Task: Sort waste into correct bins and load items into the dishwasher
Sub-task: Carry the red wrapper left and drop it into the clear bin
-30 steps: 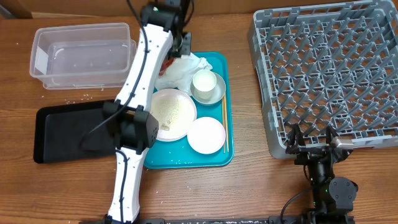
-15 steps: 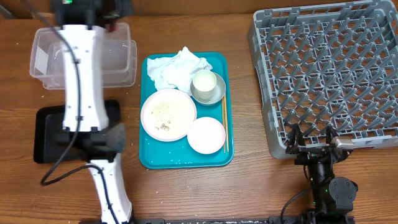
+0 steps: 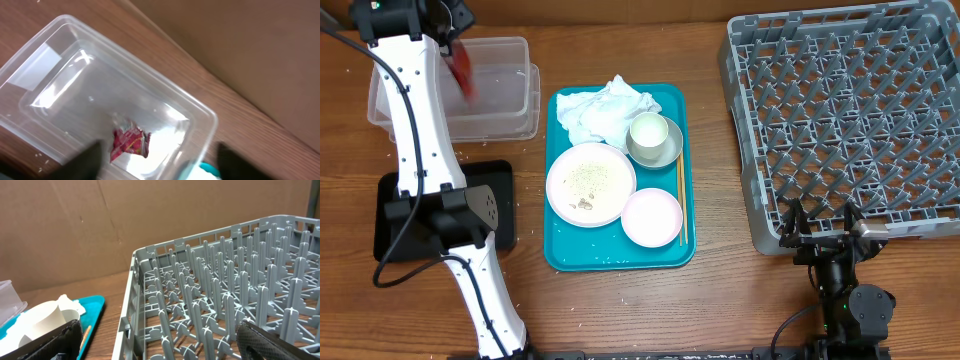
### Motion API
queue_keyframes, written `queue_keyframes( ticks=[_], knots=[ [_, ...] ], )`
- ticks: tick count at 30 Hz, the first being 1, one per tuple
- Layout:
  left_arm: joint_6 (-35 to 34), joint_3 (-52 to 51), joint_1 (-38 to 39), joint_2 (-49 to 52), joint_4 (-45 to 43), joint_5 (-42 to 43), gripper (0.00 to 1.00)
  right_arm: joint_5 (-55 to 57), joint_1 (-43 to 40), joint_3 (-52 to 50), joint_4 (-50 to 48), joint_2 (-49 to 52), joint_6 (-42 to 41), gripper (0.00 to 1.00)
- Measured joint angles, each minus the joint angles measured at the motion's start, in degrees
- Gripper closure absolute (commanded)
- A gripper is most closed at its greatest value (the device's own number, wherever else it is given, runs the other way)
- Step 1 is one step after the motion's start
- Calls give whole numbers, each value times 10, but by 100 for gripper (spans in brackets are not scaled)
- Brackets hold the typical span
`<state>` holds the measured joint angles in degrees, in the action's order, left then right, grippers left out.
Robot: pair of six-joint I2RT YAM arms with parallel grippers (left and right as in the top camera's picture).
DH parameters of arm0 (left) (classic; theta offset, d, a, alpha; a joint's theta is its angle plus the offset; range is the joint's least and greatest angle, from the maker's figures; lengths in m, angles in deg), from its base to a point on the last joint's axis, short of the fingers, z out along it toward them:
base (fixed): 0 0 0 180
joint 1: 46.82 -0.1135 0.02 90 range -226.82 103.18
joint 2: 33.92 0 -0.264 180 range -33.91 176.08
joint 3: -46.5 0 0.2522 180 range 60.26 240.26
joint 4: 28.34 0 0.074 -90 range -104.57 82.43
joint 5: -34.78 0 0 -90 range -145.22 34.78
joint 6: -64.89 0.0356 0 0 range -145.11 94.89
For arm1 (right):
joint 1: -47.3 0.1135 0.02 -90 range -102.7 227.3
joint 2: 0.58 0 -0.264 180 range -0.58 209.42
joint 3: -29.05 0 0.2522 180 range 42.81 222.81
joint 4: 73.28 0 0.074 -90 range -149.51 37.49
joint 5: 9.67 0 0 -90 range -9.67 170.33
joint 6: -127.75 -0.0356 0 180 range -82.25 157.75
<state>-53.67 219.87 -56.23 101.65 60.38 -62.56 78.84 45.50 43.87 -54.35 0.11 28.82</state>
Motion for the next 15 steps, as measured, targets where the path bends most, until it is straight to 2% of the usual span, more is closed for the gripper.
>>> queue_keyframes(
  ticks=[4,8,12,15],
  knots=[
    [-2,-3,-2,7,-11,-17,0,0,0,0,0,0,0,0],
    [-2,-2,-2,7,-16,1,7,0,0,0,0,0,0,0],
    [26,-2,-2,7,-13,125,12,0,0,0,0,0,0,0],
    [84,-3,8,7,-11,251,23,0,0,0,0,0,0,0]
  ],
)
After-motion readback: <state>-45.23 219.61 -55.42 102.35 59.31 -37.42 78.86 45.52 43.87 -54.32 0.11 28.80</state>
